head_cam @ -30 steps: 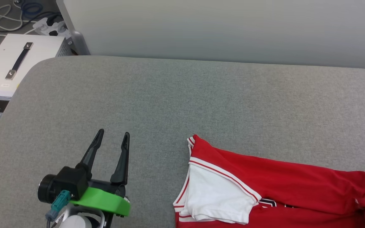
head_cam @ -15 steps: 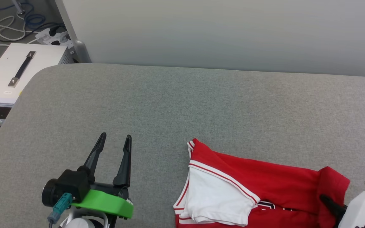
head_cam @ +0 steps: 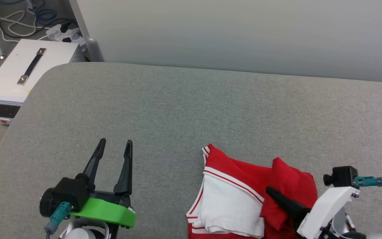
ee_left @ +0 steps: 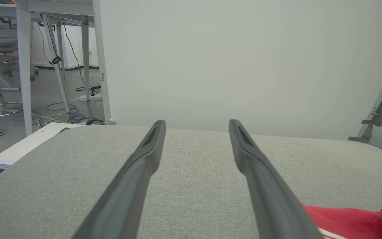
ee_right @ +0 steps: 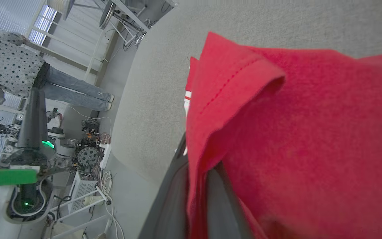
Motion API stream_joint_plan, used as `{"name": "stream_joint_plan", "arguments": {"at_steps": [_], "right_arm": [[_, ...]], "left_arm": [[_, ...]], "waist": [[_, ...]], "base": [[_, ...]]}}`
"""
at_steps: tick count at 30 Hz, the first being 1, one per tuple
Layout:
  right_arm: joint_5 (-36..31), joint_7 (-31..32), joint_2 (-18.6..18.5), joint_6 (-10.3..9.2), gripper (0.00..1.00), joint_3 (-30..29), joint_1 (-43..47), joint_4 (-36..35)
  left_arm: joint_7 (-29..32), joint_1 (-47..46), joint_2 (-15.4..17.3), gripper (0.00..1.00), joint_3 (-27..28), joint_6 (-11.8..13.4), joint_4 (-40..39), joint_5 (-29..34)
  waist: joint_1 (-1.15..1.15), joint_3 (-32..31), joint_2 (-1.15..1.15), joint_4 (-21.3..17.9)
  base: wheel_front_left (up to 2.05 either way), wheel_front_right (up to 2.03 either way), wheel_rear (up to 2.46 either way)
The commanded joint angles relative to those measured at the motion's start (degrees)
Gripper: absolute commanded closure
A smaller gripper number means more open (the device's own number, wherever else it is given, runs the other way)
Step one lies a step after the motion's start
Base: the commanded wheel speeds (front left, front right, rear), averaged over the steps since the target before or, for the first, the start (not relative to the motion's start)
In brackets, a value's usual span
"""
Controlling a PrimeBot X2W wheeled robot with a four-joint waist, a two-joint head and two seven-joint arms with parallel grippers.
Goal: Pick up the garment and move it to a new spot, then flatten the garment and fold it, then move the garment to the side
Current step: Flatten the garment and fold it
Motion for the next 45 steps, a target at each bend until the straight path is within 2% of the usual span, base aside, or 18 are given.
{"name": "stream_joint_plan", "arguments": {"at_steps": [1, 4, 7, 13, 14, 18, 19, 20, 21, 25, 34, 38, 42, 45], "right_arm": [[1.99, -2.0, 0.27, -0.04, 1.0, 1.58, -1.49, 1.42], [5.38, -6.81, 0.28, -0.04, 1.0, 5.71, -3.87, 5.39], [6.07, -10.38, 0.29, -0.04, 1.0, 8.57, -6.25, 9.32], [4.38, -15.49, 0.29, -0.04, 1.0, 10.74, -10.32, 18.44], [3.53, -17.08, 0.3, -0.04, 1.0, 11.11, -11.98, 22.42], [2.68, -18.53, 0.3, -0.04, 1.0, 12.36, -13.64, 26.15], [2.48, -18.72, 0.3, -0.04, 0.95, 12.8, -13.98, 26.84], [2.32, -19.16, 0.3, -0.04, 0.61, 13.31, -14.36, 27.55], [2.32, -19.64, 0.3, -0.04, 0.0, 13.65, -14.66, 28.08], [4.09, -20.84, 0.3, -0.04, 0.0, 16.98, -15.9, 29.15], [12.87, -22.2, 0.3, -0.04, 0.0, 26.58, -18.18, 26.43], [13.35, -22.77, 0.3, -0.04, 0.0, 27.27, -19.32, 25.59], [8.98, -23.11, 0.3, -0.04, 0.0, 24.75, -20.96, 25.58], [1.44, -23.11, -0.64, -0.04, 0.0, 21.88, -22.55, 24.05]], "left_arm": [[-0.33, 0.34, 0.11, 0.0, -0.05, -0.15, 0.03, -0.48], [-0.33, 0.12, 0.18, 0.0, -0.29, -0.15, 0.16, -0.53], [-0.33, -0.07, 0.22, 0.0, -0.34, -0.15, 0.25, -0.59], [-0.33, -0.19, 0.17, 0.0, -0.53, -0.15, 0.48, -0.69], [-0.33, -0.23, 0.19, 0.0, -0.6, -0.15, 0.63, -0.77], [-0.33, -0.42, 0.24, 0.0, -0.68, -0.15, 0.81, -0.91], [-0.33, -0.45, 0.25, 0.0, -0.72, -0.15, 0.84, -0.93], [-0.33, -0.47, 0.26, 0.0, -0.75, -0.15, 0.9, -0.93], [-0.33, -0.49, 0.26, 0.0, -0.78, -0.15, 0.95, -0.94], [-0.33, -0.35, 0.34, 0.0, -0.86, -0.15, 1.14, -0.98], [-0.33, 0.07, 0.77, 0.0, -1.44, -0.15, 1.75, -0.98], [-0.33, 0.49, 1.04, 0.0, -1.52, -0.15, 1.71, -1.01], [-0.33, 0.94, 1.22, 0.0, -1.61, -0.15, 1.52, -0.98], [-0.33, 0.98, 1.03, 0.0, -1.48, -0.15, 1.16, -0.92]], "waist": [[0.0, 0.02, 0.0, 0.4], [0.0, 0.04, 0.0, 1.19], [0.0, 0.12, 0.0, 1.93], [0.0, 0.33, 0.0, 3.6], [0.0, 0.66, 0.0, 4.29], [0.0, 1.06, 0.0, 4.85], [0.0, 1.12, 0.0, 4.95], [0.0, 1.17, 0.0, 5.06], [0.0, 1.18, 0.0, 5.13], [0.0, 0.9, 0.0, 5.19], [0.0, -0.9, 0.0, 5.02], [0.0, -1.54, 0.0, 4.69], [0.0, -1.93, 0.0, 3.84], [0.0, -1.84, 0.0, 2.92]], "base": [[0.0, 0.0, 0.0], [0.0, 0.0, 0.0], [0.0, 0.0, 0.0], [0.0, 0.0, 0.0], [0.0, 0.0, 0.0], [0.0, 0.0, 0.0], [0.0, 0.0, 0.0], [0.0, 0.0, 0.0], [0.0, 0.0, 0.0], [0.0, 0.0, 0.0], [0.0, 0.0, 0.0], [0.0, 0.0, 0.0], [0.0, 0.0, 0.0], [0.0, 0.0, 0.0]]}}
